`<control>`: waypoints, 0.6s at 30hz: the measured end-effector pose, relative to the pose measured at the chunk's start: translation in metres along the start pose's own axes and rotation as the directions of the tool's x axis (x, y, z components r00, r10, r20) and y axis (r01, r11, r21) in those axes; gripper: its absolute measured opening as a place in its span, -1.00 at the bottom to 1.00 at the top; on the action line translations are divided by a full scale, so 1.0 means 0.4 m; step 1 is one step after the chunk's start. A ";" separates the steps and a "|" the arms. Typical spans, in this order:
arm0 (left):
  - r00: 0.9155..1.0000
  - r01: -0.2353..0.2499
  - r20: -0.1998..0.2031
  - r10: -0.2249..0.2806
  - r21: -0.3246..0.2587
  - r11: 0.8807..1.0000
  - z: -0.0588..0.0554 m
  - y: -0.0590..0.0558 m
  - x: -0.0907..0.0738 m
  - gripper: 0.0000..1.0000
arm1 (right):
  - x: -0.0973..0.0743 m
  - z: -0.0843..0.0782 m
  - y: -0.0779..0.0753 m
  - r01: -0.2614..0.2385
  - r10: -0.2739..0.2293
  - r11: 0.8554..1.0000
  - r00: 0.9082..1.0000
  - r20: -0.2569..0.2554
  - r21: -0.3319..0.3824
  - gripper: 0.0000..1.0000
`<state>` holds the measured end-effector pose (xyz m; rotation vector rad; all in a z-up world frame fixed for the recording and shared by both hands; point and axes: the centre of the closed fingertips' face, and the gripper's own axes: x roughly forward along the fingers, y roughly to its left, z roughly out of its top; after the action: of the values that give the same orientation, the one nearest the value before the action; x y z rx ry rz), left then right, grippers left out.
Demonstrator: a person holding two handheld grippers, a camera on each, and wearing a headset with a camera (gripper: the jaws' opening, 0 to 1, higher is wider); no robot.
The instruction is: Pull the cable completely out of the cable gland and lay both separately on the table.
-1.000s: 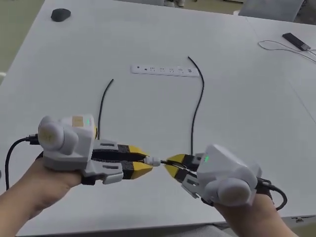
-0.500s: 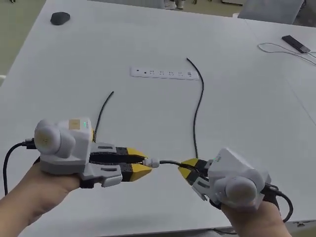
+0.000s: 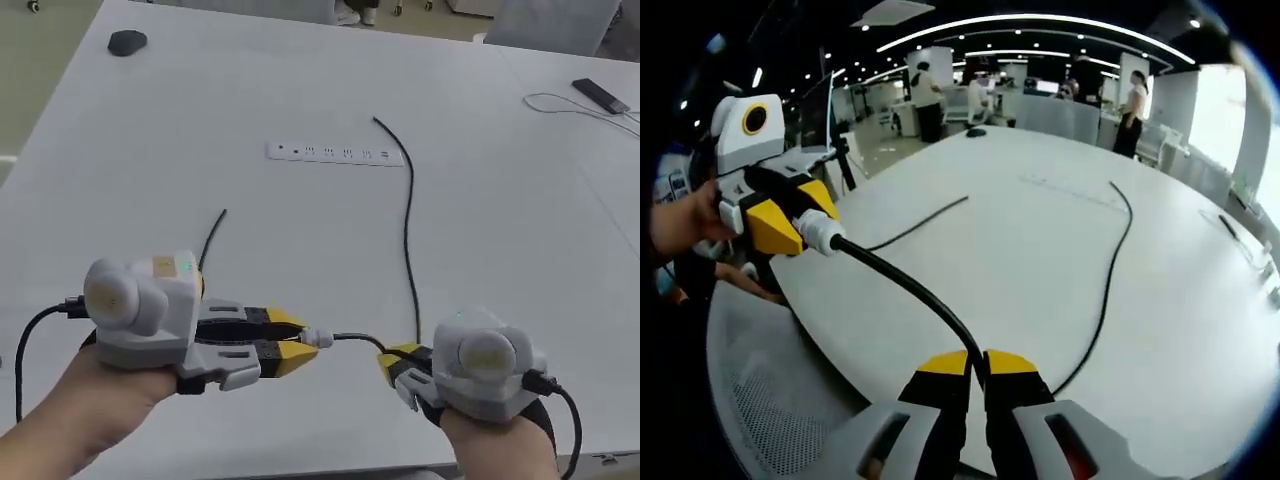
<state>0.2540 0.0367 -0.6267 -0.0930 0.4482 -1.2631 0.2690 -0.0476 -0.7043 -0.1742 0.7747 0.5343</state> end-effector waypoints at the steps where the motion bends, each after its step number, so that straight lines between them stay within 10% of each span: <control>1: 1.000 -0.007 -0.002 0.007 0.003 1.000 -0.001 0.002 0.000 -0.71 | -0.001 -0.002 0.000 -0.002 0.002 1.000 1.000 0.001 0.003 -1.00; 14: 0.999 -0.039 0.003 0.039 -0.010 0.999 0.015 0.009 -0.004 -0.71 | -0.031 0.018 0.000 -0.020 0.021 0.999 0.999 0.043 -0.032 -0.98; 18: 0.999 -0.040 0.004 0.040 -0.016 0.999 0.022 0.010 -0.006 -0.71 | -0.055 0.043 -0.002 0.014 -0.004 0.988 0.998 0.063 -0.154 -0.95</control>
<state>0.2603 0.0387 -0.6192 -0.0997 0.4543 -1.2197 0.2669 -0.0510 -0.6767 -0.3030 0.6714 0.5892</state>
